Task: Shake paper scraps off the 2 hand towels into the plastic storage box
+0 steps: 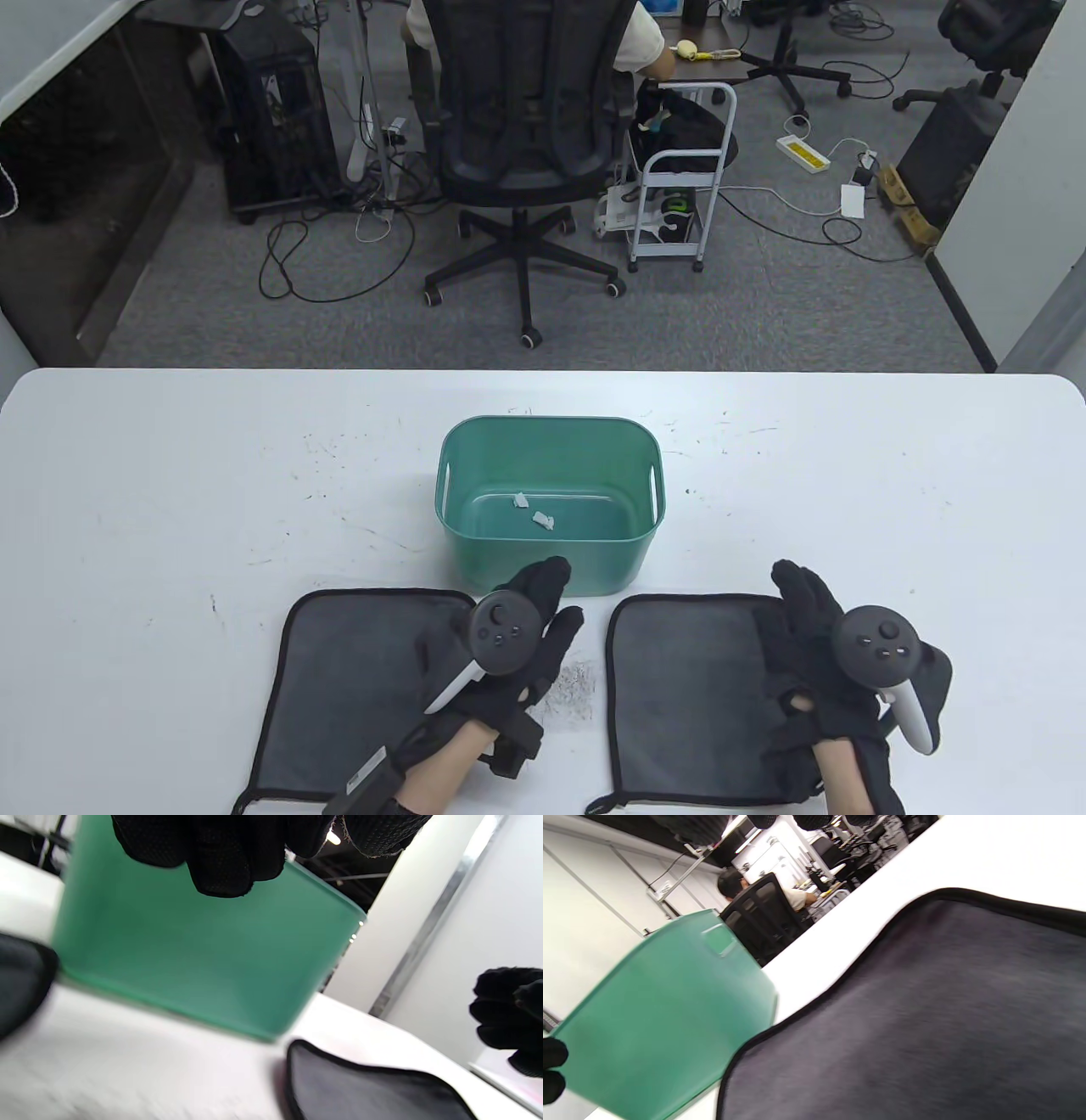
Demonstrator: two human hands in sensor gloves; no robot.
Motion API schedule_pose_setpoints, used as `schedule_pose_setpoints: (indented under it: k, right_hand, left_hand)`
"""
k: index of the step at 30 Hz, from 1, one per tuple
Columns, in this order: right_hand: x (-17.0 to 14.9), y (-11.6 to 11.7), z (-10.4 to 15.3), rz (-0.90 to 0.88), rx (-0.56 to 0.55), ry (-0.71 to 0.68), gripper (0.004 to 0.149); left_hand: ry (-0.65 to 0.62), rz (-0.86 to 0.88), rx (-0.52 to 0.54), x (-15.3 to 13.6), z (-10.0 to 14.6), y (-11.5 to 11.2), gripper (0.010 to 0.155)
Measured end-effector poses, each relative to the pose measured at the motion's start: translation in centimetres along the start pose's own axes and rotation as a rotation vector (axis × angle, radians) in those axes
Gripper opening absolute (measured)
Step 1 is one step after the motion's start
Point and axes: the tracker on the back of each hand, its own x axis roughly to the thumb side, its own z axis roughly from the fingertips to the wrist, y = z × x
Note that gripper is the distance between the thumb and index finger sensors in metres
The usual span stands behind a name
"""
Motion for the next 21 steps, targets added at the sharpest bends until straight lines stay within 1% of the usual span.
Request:
schedule_pose_setpoints:
  k: [4,6,9,12,16,21]
  right_hand:
    - [3.0,0.3,-0.9,0.035,0.019,-0.054,0.062]
    - [4.3,0.6,-1.5,0.052,0.023,-0.071,0.063]
    - [5.5,1.2,-2.0,0.065,0.025,-0.090,0.063]
    - [6.3,1.7,-2.4,0.092,0.023,-0.104,0.063]
    - [6.7,2.2,-2.8,0.129,0.022,-0.117,0.064]
    - [6.3,2.3,-3.2,0.186,0.022,-0.119,0.066]
  left_hand:
    - [0.038,-0.109,0.076,-2.5,0.9,3.6,0.066]
    - [0.074,-0.144,0.081,-4.2,1.3,5.3,0.066]
    - [0.105,-0.171,0.126,-6.7,2.0,6.8,0.067]
    - [0.151,-0.218,0.152,-9.2,2.5,7.6,0.068]
    - [0.220,-0.248,0.145,-12.3,2.9,8.0,0.069]
    - [0.237,-0.274,0.169,-14.0,2.8,7.8,0.070]
